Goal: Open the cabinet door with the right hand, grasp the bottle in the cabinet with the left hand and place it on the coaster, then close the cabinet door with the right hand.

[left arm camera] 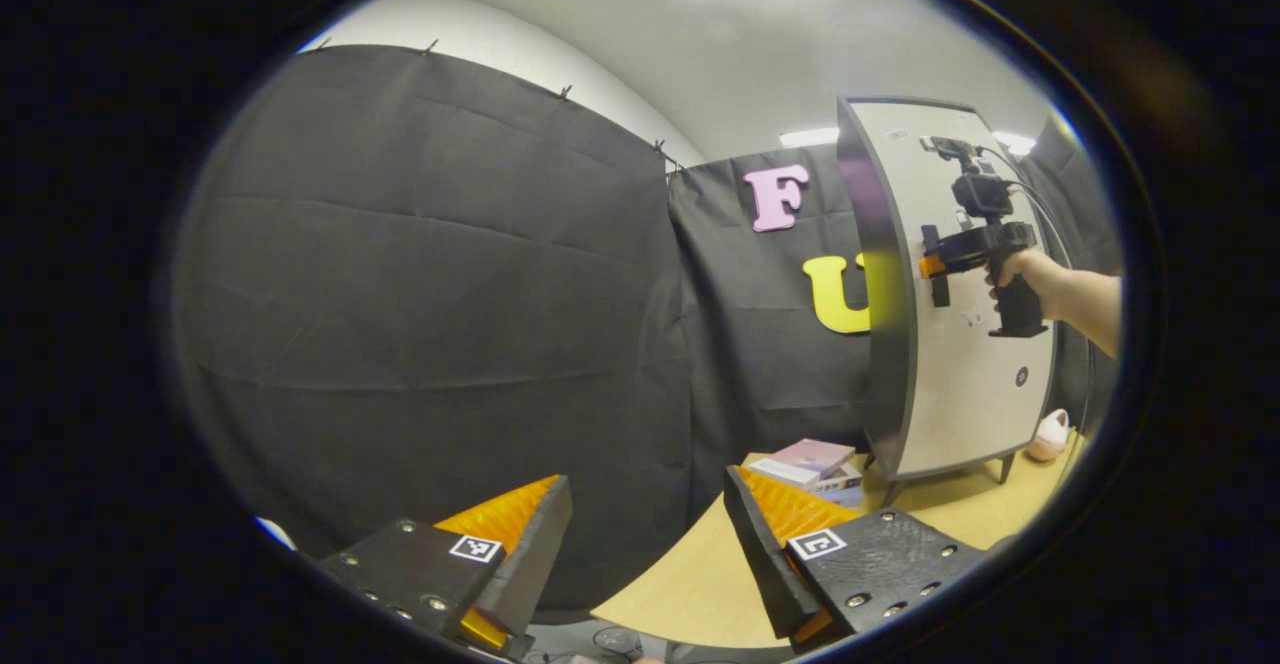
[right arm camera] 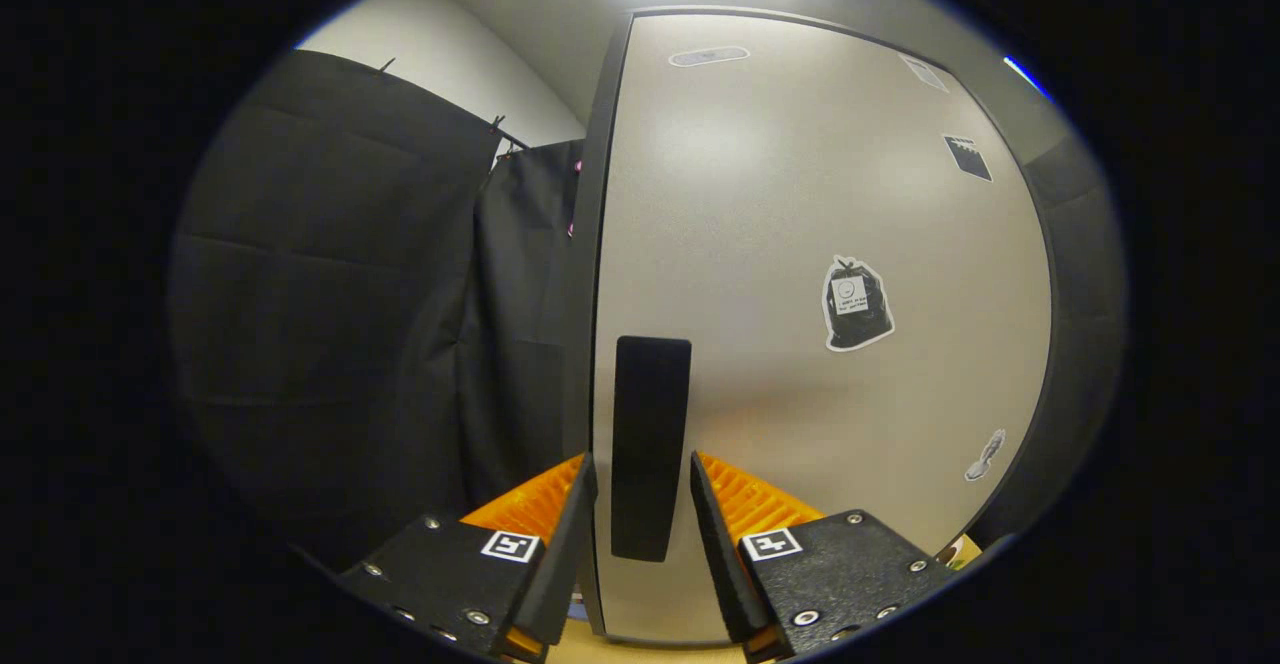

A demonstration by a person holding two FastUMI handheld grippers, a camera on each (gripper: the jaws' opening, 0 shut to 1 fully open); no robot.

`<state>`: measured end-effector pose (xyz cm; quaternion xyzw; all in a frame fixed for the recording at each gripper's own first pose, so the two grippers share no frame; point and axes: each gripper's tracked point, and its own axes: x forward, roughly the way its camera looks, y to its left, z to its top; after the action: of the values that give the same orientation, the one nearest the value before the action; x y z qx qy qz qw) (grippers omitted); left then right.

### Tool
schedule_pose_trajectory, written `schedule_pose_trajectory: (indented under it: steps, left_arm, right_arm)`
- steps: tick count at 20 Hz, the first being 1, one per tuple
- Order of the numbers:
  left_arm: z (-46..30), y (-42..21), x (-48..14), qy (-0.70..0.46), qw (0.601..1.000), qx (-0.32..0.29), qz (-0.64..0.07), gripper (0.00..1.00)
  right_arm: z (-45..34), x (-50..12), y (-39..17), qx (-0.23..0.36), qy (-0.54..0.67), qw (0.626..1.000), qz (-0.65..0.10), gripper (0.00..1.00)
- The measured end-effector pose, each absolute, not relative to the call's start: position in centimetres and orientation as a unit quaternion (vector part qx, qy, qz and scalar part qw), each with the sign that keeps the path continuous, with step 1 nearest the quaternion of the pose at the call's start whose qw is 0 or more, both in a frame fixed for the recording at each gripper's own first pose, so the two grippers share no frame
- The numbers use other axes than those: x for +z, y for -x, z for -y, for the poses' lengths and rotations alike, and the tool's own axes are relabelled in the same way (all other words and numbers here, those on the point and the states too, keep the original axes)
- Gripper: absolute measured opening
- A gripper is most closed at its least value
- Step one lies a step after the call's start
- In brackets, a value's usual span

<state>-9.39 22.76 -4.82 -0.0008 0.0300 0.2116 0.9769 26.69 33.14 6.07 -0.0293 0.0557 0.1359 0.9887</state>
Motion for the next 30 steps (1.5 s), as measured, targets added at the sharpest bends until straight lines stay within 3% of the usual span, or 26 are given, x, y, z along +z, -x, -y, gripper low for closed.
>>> schedule_pose_trajectory:
  steps: [4, 8, 10, 16, 17, 22, 23, 27, 29, 30]
  left_arm:
    - [-22.6, 9.4, -4.6, 0.003, 0.978, 0.205, -0.027, 0.84]
    - [-22.3, 9.2, -4.5, 0.007, 0.981, 0.19, -0.023, 0.86]
    - [-22.0, 9.2, -4.3, 0.006, 0.983, 0.18, -0.021, 0.92]
    - [-18.8, 6.0, -3.3, 0.005, 0.99, 0.141, -0.012, 0.92]
    - [-18.2, 5.8, -3.2, 0.006, 0.991, 0.135, -0.01, 0.88]
    - [-15.4, 4.8, -2.1, 0.006, 0.994, 0.108, -0.004, 0.88]
    - [-14.8, 4.5, -2.0, 0.004, 0.995, 0.103, -0.002, 0.92]
    - [-12.6, 3.4, -1.0, 0.001, 0.996, 0.086, 0.007, 0.88]
    - [-11.5, 2.8, -0.7, 0.002, 0.997, 0.077, 0.011, 0.92]
    - [-10.9, 2.5, -0.6, 0.002, 0.997, 0.073, 0.012, 0.88]
  right_arm:
    - [-33.2, 5.5, -26.9, 0.129, 0.001, 0.988, -0.082, 0.33]
    - [-33.1, 5.6, -26.6, 0.144, 0.008, 0.985, -0.089, 0.21]
    - [-33.1, 5.7, -25.9, 0.158, 0.005, 0.983, -0.096, 0.19]
    - [-33.0, 7.0, -22.5, 0.196, -0.001, 0.976, -0.098, 0.19]
    - [-32.8, 7.4, -21.9, 0.2, -0.001, 0.975, -0.097, 0.17]
    - [-31.9, 7.8, -20.5, 0.226, -0.003, 0.969, -0.1, 0.19]
    - [-31.5, 7.9, -20.0, 0.231, -0.003, 0.968, -0.1, 0.17]
    - [-30.3, 8.2, -19.2, 0.257, -0.006, 0.961, -0.099, 0.17]
    - [-29.8, 8.3, -18.7, 0.269, -0.009, 0.958, -0.099, 0.19]
    - [-29.4, 8.5, -18.5, 0.273, -0.008, 0.957, -0.097, 0.19]
